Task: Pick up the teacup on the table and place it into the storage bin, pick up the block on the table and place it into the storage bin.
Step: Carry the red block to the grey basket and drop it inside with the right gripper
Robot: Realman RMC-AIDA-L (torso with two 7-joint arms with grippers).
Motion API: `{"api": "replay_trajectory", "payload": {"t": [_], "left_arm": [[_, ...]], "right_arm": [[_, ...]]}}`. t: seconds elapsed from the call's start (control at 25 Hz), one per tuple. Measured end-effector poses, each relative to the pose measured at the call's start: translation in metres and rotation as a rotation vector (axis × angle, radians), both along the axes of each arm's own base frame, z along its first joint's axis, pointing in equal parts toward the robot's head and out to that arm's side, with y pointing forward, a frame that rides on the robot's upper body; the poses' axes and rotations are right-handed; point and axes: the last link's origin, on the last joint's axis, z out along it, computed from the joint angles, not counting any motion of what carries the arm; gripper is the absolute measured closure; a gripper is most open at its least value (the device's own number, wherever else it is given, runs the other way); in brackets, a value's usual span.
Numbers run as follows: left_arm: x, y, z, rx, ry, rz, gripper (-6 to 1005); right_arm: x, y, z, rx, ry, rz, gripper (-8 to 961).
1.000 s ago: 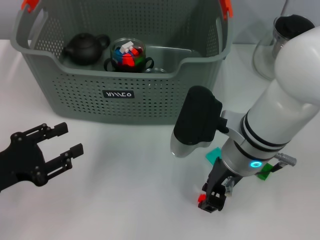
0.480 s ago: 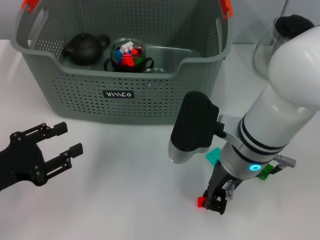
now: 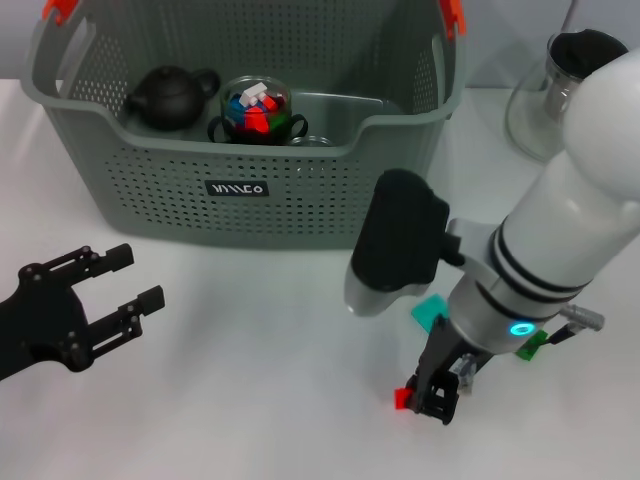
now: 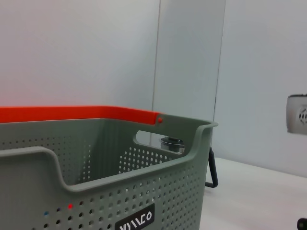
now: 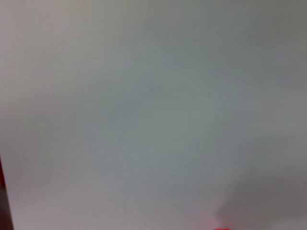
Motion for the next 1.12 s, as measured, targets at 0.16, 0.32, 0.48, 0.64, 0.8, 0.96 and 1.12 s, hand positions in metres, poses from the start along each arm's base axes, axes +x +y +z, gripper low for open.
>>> {"api": "replay_trajectory", "payload": {"t": [0.16,0.32,0.48,0.64,0.8,0.96,1.12], "left_arm": [[0.000,0.000,0.000,0.000,0.001,0.000,386],[0.000,0.000,0.000,0.001,0.001,0.000,386],[0.000,0.000,0.000,0.001,0.001,0.000,386],[0.000,0.000,0.000,0.001,0.001,0.000,385],[0.000,0.000,0.000,0.001,0.001,0.000,385],[0.000,0.001,0.000,0.001,0.002,-0.001,385],[0.001,0.002,0.001,0.002,0.003,-0.005,386]], "right_arm": [[-0.001,0.003,0.010,0.021,0.025,-0.018,830],[0.002,0.010,0.018,0.064,0.037,-0.034,831],[0.004,0.015,0.025,0.094,0.057,-0.058,832],[0.005,0.016,0.028,0.103,0.066,-0.072,834],[0.003,0.017,0.037,0.103,0.092,-0.077,835],[-0.004,0.021,0.057,0.117,0.201,-0.111,836],[-0.013,0.021,0.083,0.079,0.383,-0.128,832]]}}
